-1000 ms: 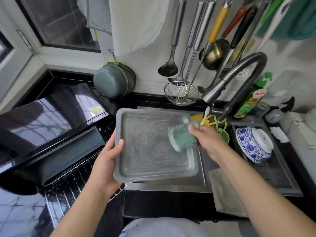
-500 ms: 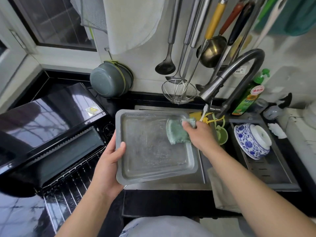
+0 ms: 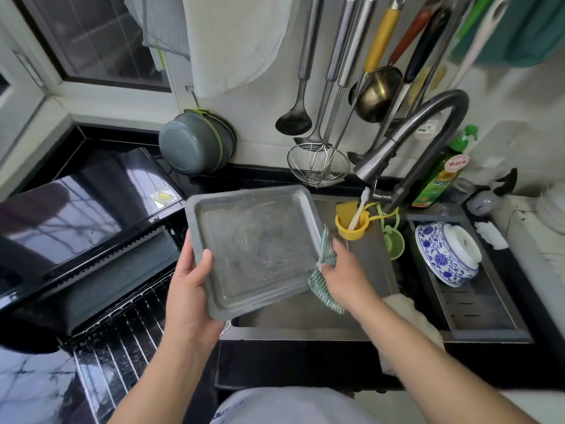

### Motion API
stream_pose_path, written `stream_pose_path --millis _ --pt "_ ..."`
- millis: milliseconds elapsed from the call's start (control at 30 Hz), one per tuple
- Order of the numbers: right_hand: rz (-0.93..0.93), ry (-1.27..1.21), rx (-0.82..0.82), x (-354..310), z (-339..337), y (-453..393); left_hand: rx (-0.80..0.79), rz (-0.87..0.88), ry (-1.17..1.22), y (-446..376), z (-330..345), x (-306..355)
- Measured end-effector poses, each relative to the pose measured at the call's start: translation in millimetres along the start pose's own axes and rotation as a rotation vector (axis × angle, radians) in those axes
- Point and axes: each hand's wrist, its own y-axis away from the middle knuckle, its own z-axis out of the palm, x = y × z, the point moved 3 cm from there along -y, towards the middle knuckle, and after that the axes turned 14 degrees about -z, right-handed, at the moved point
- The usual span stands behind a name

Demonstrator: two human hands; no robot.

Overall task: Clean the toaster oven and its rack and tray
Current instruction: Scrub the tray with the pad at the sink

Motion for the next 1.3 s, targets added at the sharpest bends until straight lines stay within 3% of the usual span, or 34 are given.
stream_pose_path --millis 100,267,367,467,667,800,867,1067,1200,1300 --pt "0.012 0.042 0.079 5 -10 -4 0.006 -0.031 -0.007 3 1 -7" --pt "-0.077 0.419 0.211 -20 -37 -20 -0.051 -0.057 -0.032 2 9 -5" --pt "-0.188 0.632 0.407 -31 -42 -22 -0.083 -0.108 -0.075 8 17 -11" --pt "-0.249 0.483 0.579 -40 -44 -25 -0.103 -0.157 -0.09 18 22 -23" --pt "-0.769 0.196 0.406 -82 9 -9 -0.23 -0.169 -0.258 19 40 -26" --pt "-0.796 -0.09 0.122 -103 36 11 -0.224 -0.238 -0.211 14 35 -27" --pt "-0.8 -0.075 -0.039 -100 41 22 -0.241 -0.263 -0.197 15 28 -28" --pt "-0.739 0.224 0.196 -103 26 -12 -0.341 -0.249 -0.263 25 34 -32" --pt "-0.961 0.201 0.011 -95 45 30 -0.325 -0.29 -0.181 22 27 -30" --pt "-0.932 0.171 0.123 -102 39 0 -0.321 -0.298 -0.169 18 33 -29"
